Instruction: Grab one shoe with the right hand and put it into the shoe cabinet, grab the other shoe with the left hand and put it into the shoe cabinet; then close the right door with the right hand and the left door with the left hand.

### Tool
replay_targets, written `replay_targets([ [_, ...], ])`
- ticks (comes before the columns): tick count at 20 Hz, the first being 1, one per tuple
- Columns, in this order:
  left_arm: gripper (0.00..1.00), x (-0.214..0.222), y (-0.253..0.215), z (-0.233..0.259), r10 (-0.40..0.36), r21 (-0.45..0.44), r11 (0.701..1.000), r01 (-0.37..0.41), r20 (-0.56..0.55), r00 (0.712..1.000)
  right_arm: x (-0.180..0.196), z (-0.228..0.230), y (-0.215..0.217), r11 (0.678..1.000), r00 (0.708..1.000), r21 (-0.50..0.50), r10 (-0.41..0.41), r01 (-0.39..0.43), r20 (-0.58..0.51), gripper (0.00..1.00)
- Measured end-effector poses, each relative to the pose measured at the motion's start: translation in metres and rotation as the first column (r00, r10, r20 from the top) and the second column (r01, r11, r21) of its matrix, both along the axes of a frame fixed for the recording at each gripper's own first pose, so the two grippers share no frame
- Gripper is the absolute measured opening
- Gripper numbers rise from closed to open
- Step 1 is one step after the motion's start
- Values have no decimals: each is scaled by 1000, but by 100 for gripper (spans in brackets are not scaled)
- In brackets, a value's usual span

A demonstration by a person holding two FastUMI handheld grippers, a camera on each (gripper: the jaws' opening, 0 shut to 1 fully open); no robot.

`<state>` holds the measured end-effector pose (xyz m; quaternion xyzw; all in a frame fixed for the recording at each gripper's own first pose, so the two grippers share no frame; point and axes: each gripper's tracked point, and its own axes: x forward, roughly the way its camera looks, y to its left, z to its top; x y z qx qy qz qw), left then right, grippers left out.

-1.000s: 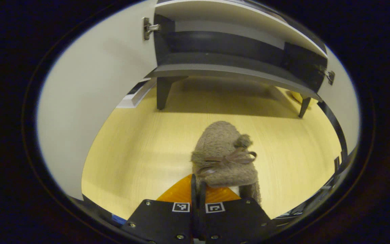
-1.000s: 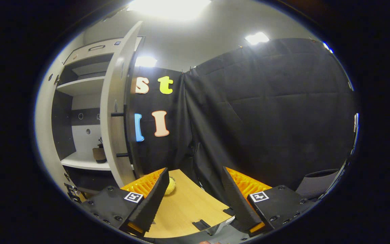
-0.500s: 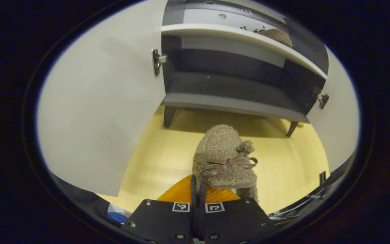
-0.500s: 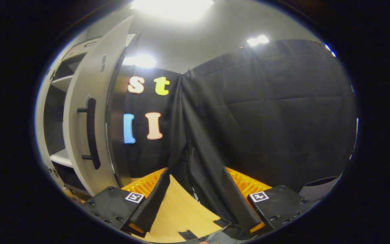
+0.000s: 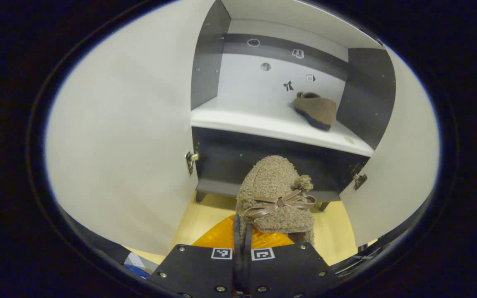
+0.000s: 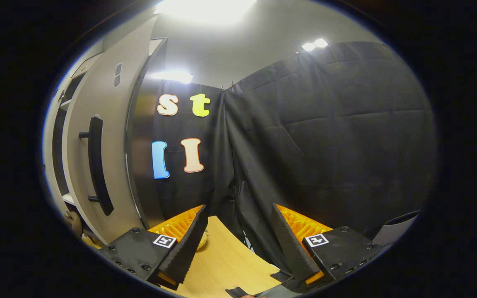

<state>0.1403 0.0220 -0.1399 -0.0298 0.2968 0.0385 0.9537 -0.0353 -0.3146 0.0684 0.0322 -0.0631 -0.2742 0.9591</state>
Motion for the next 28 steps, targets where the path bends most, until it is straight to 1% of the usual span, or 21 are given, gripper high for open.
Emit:
replay_targets([
  [2,1,13,6,30,4,-5,1000,-4,32,999,6,0,3,1000,1000,8,19,-19,1,97],
  [3,1,20,9,41,5,-6,1000,-5,45,999,7,-1,5,1000,1000,12,28,-28,-1,93],
  [5,1,39,10,66,0,8,1000,0,76,997,10,-4,3,999,999,10,32,-32,-6,93],
  [6,2,48,9,75,-1,18,1000,-1,97,995,10,-4,3,1000,1000,7,31,-31,-6,97],
  [8,1,69,10,96,5,18,1000,-7,129,992,10,-4,5,1000,1000,2,28,-28,-7,97],
  [11,1,106,9,122,-5,18,1000,2,172,985,8,-8,8,1000,1000,10,25,-25,-7,97],
  [12,1,120,10,130,-5,24,1000,0,190,982,7,-9,9,1000,1000,17,22,-22,-6,93],
  [13,1,134,11,139,-5,28,1000,-1,210,978,6,-11,10,999,1000,26,19,-19,-8,97],
  [15,1,164,9,155,-10,29,1000,3,246,969,5,-15,11,999,1000,47,13,-13,-11,97],
  [19,1,222,13,168,-3,41,999,-9,287,958,1,-22,15,996,1000,88,2,-1,-14,97],
  [21,1,253,15,157,17,10,1000,-21,288,958,-2,-33,15,993,999,122,-8,12,-31,97],
  [22,1,265,15,153,26,-8,1000,-25,287,958,-4,-34,16,991,999,135,-11,16,-33,93],
  [23,1,275,15,148,31,-20,999,-27,283,959,-6,-35,17,989,999,143,-17,22,-36,97],
  [24,1,282,14,144,32,-23,999,-26,280,960,-10,-37,16,989,999,145,-26,32,-40,97],
  [25,1,289,12,141,21,-15,1000,-17,274,962,-13,-41,15,989,998,144,-37,43,-47,93],
  [26,1,295,7,137,-1,0,1000,1,268,963,-17,-43,14,988,998,145,-44,52,-55,97],
  [27,1,303,2,136,-14,12,1000,11,267,964,-21,-46,14,988,997,146,-51,59,-60,97],
  [28,1,307,-2,132,-26,25,1000,20,263,964,-22,-47,14,987,996,149,-54,63,-64,93],
])
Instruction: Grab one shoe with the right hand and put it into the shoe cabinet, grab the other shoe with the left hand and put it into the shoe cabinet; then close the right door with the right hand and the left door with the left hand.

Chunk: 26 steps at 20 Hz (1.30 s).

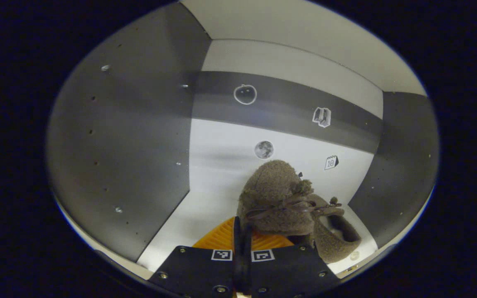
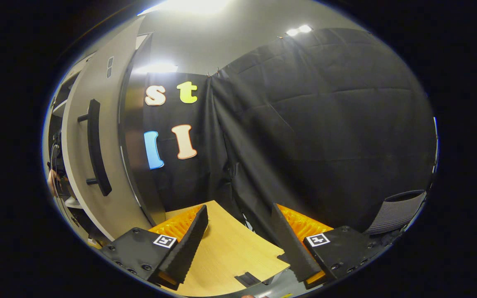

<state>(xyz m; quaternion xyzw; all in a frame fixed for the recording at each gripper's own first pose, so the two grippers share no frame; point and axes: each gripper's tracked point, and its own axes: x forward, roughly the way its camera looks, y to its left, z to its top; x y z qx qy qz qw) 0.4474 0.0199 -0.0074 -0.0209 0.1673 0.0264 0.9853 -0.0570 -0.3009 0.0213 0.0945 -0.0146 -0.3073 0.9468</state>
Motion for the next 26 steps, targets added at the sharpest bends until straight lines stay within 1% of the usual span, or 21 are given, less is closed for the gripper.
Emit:
replay_targets([
  [1,1,4,-3,0,-5,18,1000,5,4,1000,-1,-4,0,1000,1000,8,-1,1,-6,98],
  [3,1,10,-11,-4,-25,59,998,26,-6,1000,-1,-7,0,1000,1000,28,2,-2,-12,98],
  [4,1,12,-20,-6,-62,66,996,62,-9,998,0,-6,-1,999,1000,33,4,-4,-9,98],
  [5,10,13,-25,-9,-80,77,994,82,-26,996,8,-1,-5,999,1000,34,4,-4,-7,98],
  [6,14,16,-28,-15,-89,86,992,92,-45,995,9,-1,-6,999,1000,33,5,-5,-8,98],
  [7,34,12,-28,-20,-85,102,990,93,-76,993,10,-1,-7,1000,1000,29,7,-7,-8,98],
  [8,50,9,-26,-26,-76,130,988,89,-99,992,13,0,-7,1000,1000,25,9,-9,-5,98],
  [9,66,7,-23,-25,-66,166,983,81,-97,993,13,0,-7,1000,1000,23,12,-12,-4,98],
  [11,99,-3,-22,-19,-67,211,974,83,-82,994,17,0,-6,999,1000,27,27,-27,-6,98],
  [12,99,-10,-23,-16,-69,214,973,85,-80,994,20,1,-5,999,999,29,36,-36,-4,98],
  [13,93,-18,-23,-11,-71,204,975,84,-73,995,21,3,-5,999,999,31,44,-44,0,98],
  [14,100,-29,-24,-4,-73,188,979,81,-52,996,23,6,-5,998,999,31,53,-53,3,98],
  [15,93,-40,-27,4,-76,169,982,79,-24,997,26,8,-4,997,998,28,66,-66,9,93],
  [17,93,-63,-33,22,-73,118,991,66,55,996,35,17,-3,996,996,11,92,-92,19,93],
  [18,93,-79,-36,29,-76,93,993,68,88,993,40,23,-2,995,994,-3,104,-104,18,98],
  [19,93,-92,-37,37,-73,76,995,64,120,990,44,28,-2,993,993,-17,116,-115,18,98],
  [20,99,-107,-38,44,-67,62,996,59,148,987,49,36,-1,991,991,-28,129,-128,23,98],
  [24,99,-164,-29,75,-40,60,998,25,266,963,54,73,5,984,983,-73,168,-162,74,98],
  [26,99,-189,-27,82,-30,52,999,14,305,952,58,89,6,981,979,-86,180,-172,98,98],
])
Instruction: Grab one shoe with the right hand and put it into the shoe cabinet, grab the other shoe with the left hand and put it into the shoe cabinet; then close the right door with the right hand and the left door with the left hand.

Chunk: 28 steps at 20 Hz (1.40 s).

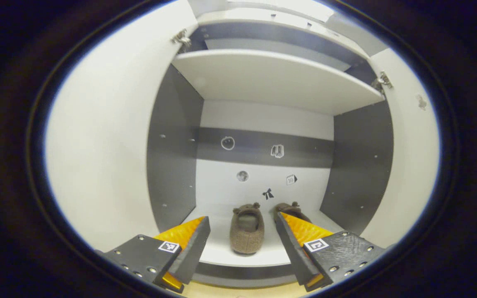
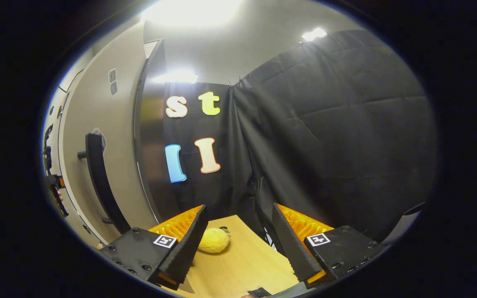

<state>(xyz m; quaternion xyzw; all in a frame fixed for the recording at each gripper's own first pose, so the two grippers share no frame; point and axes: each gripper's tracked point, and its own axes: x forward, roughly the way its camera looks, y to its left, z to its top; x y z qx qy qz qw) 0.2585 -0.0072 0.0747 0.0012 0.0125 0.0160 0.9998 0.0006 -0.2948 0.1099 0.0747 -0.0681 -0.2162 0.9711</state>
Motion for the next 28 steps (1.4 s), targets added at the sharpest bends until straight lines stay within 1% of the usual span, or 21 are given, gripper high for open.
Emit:
replay_targets([
  [5,99,-45,-1,5,43,42,998,-45,43,998,1,19,8,1000,999,-21,22,-21,40,98],
  [8,99,-68,2,-5,40,33,999,-41,22,999,6,19,20,999,998,-31,39,-38,38,98],
  [11,99,-91,3,-17,34,37,999,-34,10,999,7,21,32,998,997,-13,66,-65,43,98],
  [12,86,-101,2,-22,24,32,999,-24,-2,1000,6,24,33,997,996,-10,72,-72,49,98],
  [13,86,-108,1,-25,15,32,999,-14,-10,1000,7,26,36,997,995,-13,76,-76,56,98],
  [14,93,-115,3,-30,14,35,999,-13,-17,1000,7,30,38,996,994,-14,87,-87,62,98],
  [16,93,-128,5,-40,6,26,1000,-5,-40,999,10,35,46,991,989,-11,131,-130,67,98],
  [19,93,-147,3,-56,-14,1,1000,14,-70,997,14,43,58,979,976,-34,205,-203,79,98],
  [22,93,-170,8,-70,-15,12,1000,16,-80,997,20,42,62,972,970,-43,233,-231,64,98],
  [24,93,-181,11,-74,-17,9,1000,18,-79,997,22,42,74,965,964,-45,261,-259,59,98],
  [28,93,-194,21,-79,-20,5,1000,20,-89,996,19,42,79,972,974,-80,223,-220,40,97],
])
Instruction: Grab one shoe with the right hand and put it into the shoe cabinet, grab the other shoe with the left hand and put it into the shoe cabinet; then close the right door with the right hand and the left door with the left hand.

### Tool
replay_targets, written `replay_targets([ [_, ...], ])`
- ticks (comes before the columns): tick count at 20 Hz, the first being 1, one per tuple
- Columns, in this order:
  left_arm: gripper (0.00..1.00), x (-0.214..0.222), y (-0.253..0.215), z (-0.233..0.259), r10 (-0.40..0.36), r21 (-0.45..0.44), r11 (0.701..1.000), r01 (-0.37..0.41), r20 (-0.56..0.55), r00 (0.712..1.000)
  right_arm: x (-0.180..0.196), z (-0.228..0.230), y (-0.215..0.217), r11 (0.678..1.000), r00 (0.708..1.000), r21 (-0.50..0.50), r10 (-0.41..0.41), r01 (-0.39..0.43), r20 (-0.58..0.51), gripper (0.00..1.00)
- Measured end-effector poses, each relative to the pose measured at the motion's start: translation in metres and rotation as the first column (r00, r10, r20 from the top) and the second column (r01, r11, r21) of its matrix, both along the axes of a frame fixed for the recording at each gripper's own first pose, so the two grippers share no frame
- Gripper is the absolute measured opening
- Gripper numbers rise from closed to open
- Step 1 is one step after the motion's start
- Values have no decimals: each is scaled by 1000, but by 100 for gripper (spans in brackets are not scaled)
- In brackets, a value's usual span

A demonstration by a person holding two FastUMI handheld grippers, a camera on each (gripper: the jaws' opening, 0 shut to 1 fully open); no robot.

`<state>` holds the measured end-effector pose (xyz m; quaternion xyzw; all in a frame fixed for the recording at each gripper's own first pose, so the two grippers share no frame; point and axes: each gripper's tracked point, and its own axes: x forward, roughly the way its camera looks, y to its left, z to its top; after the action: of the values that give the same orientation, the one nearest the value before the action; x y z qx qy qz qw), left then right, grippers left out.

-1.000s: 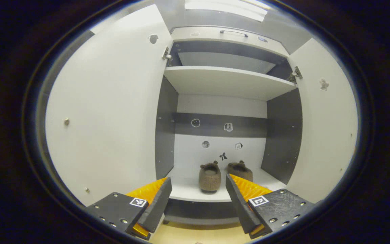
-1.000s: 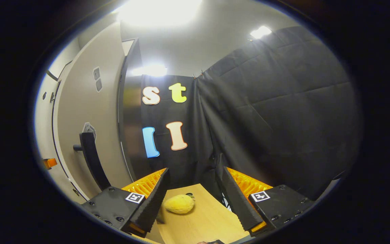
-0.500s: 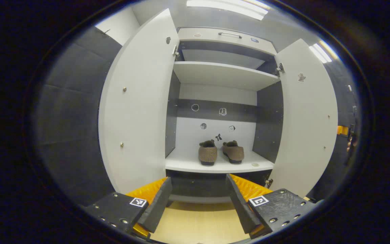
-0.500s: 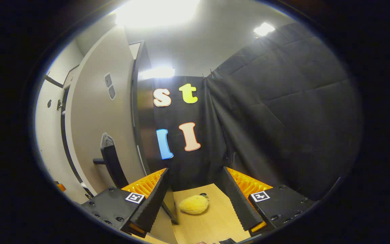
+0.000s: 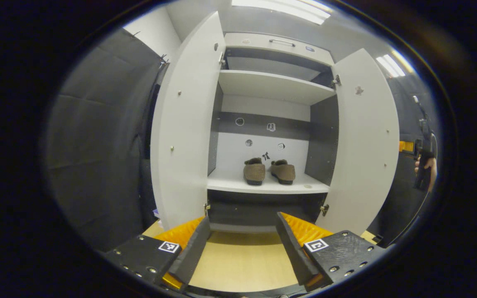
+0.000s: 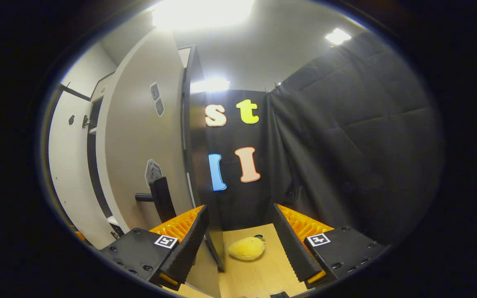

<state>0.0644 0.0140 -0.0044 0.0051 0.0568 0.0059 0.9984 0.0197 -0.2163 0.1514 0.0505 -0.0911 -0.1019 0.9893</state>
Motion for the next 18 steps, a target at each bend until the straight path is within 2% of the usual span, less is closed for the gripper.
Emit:
replay_targets([
  [5,93,-12,20,0,16,3,1000,-16,-2,1000,-1,3,21,999,1000,-45,4,-4,-11,97],
  [18,93,-42,41,-17,84,-18,996,-85,-46,995,34,-2,138,974,976,-52,220,-220,-8,97],
])
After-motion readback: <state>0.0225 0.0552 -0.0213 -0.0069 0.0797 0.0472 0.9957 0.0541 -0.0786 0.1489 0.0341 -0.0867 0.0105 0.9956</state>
